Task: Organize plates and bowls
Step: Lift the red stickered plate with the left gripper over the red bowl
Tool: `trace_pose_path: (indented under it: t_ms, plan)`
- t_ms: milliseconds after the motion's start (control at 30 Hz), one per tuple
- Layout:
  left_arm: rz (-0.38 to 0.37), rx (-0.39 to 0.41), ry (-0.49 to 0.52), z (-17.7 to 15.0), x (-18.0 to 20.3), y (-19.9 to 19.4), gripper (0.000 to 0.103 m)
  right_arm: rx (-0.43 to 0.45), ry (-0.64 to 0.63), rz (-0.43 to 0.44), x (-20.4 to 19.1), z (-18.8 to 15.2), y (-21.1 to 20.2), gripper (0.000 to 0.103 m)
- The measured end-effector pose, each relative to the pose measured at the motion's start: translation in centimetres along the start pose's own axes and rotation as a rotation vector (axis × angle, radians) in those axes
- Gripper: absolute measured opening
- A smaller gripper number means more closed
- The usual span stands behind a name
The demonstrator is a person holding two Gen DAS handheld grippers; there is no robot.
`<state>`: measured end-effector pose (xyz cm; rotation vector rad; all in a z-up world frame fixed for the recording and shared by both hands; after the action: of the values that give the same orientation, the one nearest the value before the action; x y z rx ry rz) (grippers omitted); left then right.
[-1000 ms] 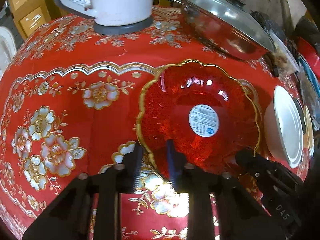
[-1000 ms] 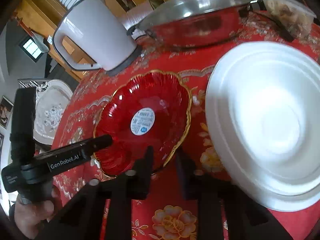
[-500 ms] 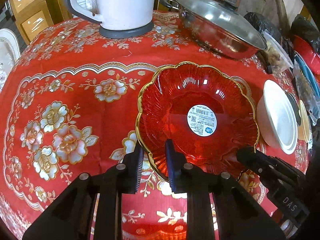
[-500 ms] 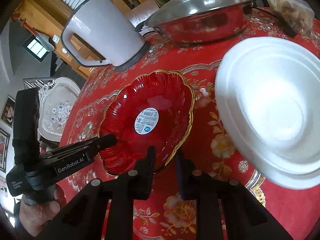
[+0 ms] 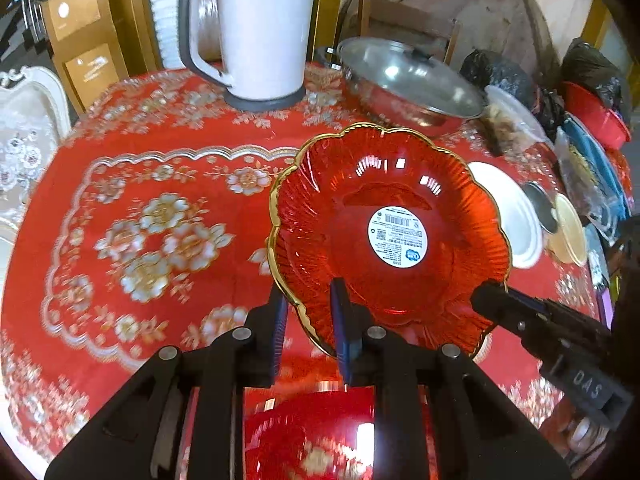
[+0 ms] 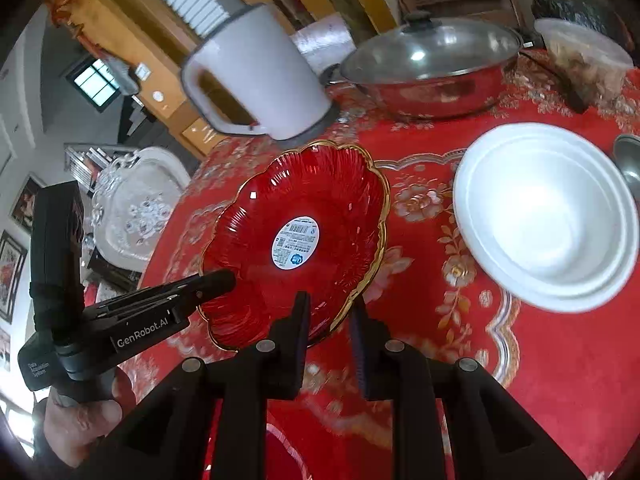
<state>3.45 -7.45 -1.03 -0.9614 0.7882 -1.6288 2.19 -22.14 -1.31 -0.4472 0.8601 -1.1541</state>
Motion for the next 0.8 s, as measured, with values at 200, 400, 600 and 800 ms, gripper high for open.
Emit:
trace_pose_path:
  t_ms: [200, 400, 600, 800]
  plan:
    - [-0.005, 0.032, -0.022, -3.1, -1.9, -4.0, 0.019, 0.018, -0.02, 0.082, -3.5, -1.3, -3.7, 0.019]
    - [-0.007, 0.056, -0.048, -7.0, -4.2, -6.1, 0.019, 0.001, -0.07, 0.136, -7.0, -4.0, -5.3, 0.02]
    - [-0.015, 0.053, -0.068, -11.4, -5.6, -6.3, 0.019, -0.033, -0.12, 0.168, -9.2, -8.3, -5.5, 0.02]
    - [-0.023, 0.033, -0.095, -15.8, -6.7, -5.3, 0.019, -0.088, -0.143, 0.188, -9.4, -12.7, -4.9, 0.02]
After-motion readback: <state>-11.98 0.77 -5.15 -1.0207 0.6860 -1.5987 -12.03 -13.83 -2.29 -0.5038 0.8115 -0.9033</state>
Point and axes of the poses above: each gripper's, at about its wrist camera, not at the fingertips, and y roughly the way its jaws point, x to its right, z to its top, the point moved 7 cm from there along y, roughly the way its jaws point, and after that the axes turned 13 degrees about -y, right-handed, at the moved point
